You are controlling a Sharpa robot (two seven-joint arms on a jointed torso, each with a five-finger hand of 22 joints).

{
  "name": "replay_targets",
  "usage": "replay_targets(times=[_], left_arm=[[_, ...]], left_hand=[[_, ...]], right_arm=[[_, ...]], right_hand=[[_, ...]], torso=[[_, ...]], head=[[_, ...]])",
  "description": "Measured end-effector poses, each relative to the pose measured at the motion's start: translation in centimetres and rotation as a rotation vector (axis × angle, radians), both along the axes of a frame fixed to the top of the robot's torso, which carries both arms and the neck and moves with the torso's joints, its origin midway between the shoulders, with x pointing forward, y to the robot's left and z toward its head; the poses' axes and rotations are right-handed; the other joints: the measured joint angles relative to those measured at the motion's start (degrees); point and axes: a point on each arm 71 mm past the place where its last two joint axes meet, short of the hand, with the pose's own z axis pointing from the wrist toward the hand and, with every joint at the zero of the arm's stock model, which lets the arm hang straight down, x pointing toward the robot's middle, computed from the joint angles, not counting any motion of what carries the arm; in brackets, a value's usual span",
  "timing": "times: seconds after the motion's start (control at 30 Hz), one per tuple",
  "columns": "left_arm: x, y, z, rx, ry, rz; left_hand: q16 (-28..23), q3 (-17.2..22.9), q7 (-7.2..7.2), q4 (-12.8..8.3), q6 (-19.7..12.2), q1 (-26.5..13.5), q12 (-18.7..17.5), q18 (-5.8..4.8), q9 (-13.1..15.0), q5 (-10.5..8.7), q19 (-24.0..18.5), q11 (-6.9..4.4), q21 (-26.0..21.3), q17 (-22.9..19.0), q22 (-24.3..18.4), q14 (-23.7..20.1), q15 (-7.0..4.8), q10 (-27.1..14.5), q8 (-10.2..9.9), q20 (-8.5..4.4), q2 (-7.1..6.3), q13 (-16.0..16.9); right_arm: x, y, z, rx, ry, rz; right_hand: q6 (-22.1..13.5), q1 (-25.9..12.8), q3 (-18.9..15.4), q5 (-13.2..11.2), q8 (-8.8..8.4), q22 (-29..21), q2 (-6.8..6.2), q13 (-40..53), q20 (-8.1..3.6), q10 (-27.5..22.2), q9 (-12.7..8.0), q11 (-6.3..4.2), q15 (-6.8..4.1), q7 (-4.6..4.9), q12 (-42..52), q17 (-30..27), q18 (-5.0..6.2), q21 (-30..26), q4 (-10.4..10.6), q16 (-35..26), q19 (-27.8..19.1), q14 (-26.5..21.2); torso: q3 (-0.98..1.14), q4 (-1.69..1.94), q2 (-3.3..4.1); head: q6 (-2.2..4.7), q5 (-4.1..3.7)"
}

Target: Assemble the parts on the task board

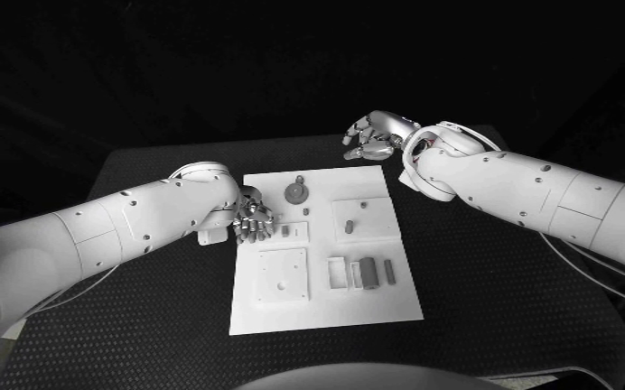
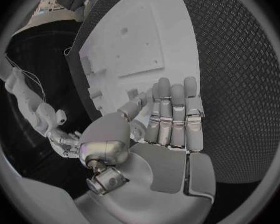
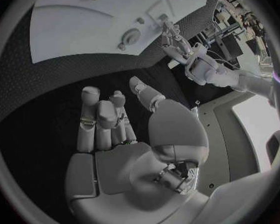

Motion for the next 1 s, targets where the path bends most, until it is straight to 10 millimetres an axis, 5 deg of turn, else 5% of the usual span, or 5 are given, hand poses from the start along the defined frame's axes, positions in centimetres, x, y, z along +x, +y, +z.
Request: replay_targets(times=[0.1, 0.5, 1.0], left_arm=[[-0.04, 0.04, -0.17, 0.003, 0.005, 0.004], [0.01, 0.01, -0.21, 0.004, 0.009, 0.012], [0.06, 0.05, -0.24, 0.003, 0.009, 0.017]], left_hand=[[0.0, -2.5, -0.10, -0.1, 0.1, -1.1, 0.0, 0.00, 0.0, 0.01, -0.4, -0.35, 0.2, -0.1, 0.0, -0.1, 0.10, -0.3, -0.2, 0.04, -1.33, 0.0], [0.0, -4.2, -0.20, -0.1, 0.2, -2.1, 0.0, 0.01, 0.0, 0.06, -0.4, -0.18, 0.4, -0.1, 0.0, -0.1, 0.10, -0.2, -0.1, -0.03, -2.33, 0.0], [0.7, -8.6, -0.26, 1.2, 0.5, -5.3, 0.7, 0.01, 0.2, -0.28, -0.3, -0.41, 0.7, -0.2, 0.0, 0.1, -0.13, 0.1, -0.2, -0.18, -5.53, 0.4]], right_arm=[[0.00, -0.04, 0.00, 0.000, 0.000, -0.001], [-0.01, -0.08, 0.00, -0.001, 0.001, -0.001], [-0.01, -0.12, -0.01, -0.001, 0.001, -0.001]], right_hand=[[0.0, 0.0, 0.0, 0.0, 0.00, 0.0, 0.00, 0.0, 0.00, 0.0, 0.0, 0.00, 0.00, 0.00, 0.0, 0.0, -0.01, 0.0, 0.0, 0.0, 0.0, 0.0], [0.0, 0.0, 0.0, 0.0, 0.00, 0.0, 0.00, 0.0, 0.00, 0.0, 0.0, 0.00, 0.00, -0.02, 0.0, 0.0, 0.00, 0.0, 0.0, 0.0, 0.0, 0.0], [0.1, 0.0, 0.0, 0.0, 0.00, 0.0, 0.00, -0.1, 0.00, 0.0, 0.0, 0.00, 0.00, -0.10, 0.0, 0.0, 0.00, 0.0, 0.0, 0.0, 0.0, 0.0]], torso=[[0.00, -0.02, 0.00], [0.01, 0.00, -0.01], [-0.01, 0.03, -0.01]], head=[[-0.02, -0.06], [-0.07, -0.15], [-0.13, -0.23]])
